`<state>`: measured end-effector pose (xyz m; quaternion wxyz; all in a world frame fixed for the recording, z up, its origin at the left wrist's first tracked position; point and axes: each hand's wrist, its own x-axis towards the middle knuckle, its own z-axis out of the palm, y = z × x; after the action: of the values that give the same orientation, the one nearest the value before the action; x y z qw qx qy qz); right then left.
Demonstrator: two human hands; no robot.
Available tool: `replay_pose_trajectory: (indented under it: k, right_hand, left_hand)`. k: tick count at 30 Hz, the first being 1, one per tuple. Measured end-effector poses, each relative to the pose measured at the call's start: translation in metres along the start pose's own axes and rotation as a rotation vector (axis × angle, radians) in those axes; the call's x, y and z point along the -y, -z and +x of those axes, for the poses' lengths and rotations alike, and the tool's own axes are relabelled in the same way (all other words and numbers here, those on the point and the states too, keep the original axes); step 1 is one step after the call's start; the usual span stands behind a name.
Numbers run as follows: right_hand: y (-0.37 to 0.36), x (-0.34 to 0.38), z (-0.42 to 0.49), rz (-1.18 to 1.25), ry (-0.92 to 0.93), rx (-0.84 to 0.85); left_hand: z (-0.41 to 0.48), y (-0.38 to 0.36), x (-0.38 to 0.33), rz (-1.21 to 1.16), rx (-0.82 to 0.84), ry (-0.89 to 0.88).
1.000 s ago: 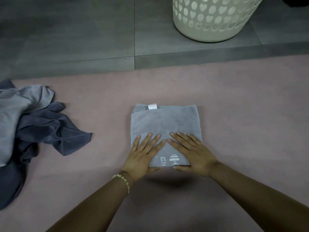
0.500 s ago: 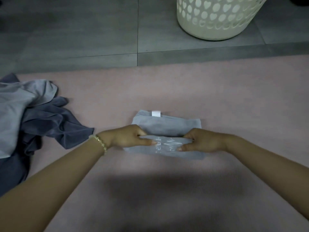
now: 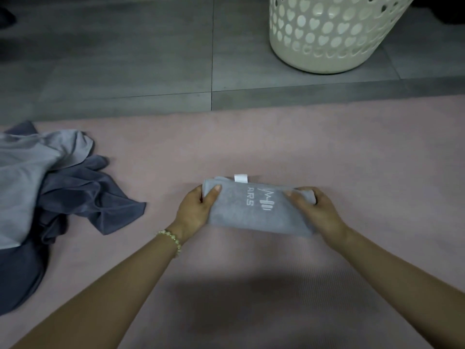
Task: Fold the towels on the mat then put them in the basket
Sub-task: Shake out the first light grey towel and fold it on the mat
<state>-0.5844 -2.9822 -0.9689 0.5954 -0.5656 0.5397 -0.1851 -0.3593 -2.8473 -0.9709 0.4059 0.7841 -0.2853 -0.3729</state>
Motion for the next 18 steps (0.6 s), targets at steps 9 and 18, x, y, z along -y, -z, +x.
replay_pose_trajectory:
  k: [9,18]
  right_hand:
    - [-0.012,-0.017,0.003,-0.205,0.072,-0.177]
    - [-0.009,0.001,0.016,-0.791,0.362,-0.195]
  left_hand:
    - [-0.008,-0.022,0.013,0.094,-0.163,0.187]
    - [0.004,-0.018,0.008,0.172,-0.138,0.287]
